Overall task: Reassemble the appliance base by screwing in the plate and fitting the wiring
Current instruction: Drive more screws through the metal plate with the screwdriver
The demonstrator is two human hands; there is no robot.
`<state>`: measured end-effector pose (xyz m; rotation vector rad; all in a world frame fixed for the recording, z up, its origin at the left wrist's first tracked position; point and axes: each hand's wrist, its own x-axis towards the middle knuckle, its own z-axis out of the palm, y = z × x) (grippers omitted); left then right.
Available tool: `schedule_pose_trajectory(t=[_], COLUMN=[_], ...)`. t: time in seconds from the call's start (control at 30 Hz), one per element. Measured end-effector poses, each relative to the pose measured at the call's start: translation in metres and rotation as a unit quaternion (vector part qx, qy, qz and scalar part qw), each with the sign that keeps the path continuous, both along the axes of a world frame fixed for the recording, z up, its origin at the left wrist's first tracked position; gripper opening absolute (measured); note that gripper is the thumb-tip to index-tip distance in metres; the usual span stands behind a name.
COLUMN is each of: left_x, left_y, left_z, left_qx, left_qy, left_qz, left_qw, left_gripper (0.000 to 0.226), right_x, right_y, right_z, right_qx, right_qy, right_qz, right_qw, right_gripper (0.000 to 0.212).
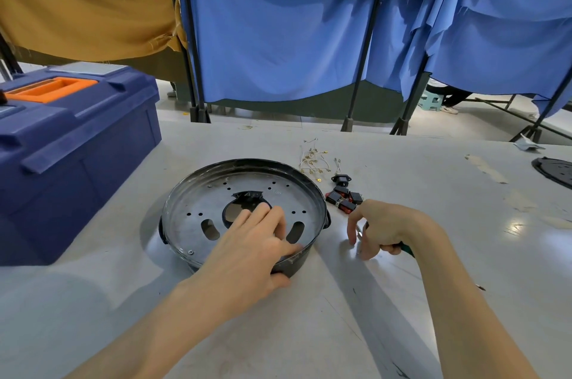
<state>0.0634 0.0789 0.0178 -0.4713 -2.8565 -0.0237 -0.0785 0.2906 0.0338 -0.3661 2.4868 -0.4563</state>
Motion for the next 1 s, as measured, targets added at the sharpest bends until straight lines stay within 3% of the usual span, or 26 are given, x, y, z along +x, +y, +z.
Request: schedule_pose_trajectory(t=[0.43, 0.67, 0.8, 1.0], left_x=[0.0, -0.008, -0.015, -0.038], left_y=[0.012, 0.01, 0.001, -0.014], left_z=[-0.001, 0.004, 0.019, 0.06], left_qx=[-0.025, -0.051, 0.017, 0.163], left_qy=[-0.083, -0.106, -0.101, -0.151], left_qz=[0.084, 0.083, 0.067, 0.059], left_qw=[0.993, 0.99, 0.992, 0.973], left_gripper=[0.058, 0.034, 0.008, 0.022], right_x=[0.0, 0.009, 0.016, 0.024], right_y=[-0.005, -0.011, -0.015, -0.024], right_z=[-0.006, 0.012, 0.016, 0.018], right_qx=[0.032, -0.12, -0.163, -0.214], right_qy=[0.036, 0.037, 0.012, -0.011], right_qz=[0.036, 0.065, 0.069, 0.076], right_qw=[0.998, 0.99, 0.984, 0.974], right_gripper=[0.013, 0.008, 0.003, 0.008])
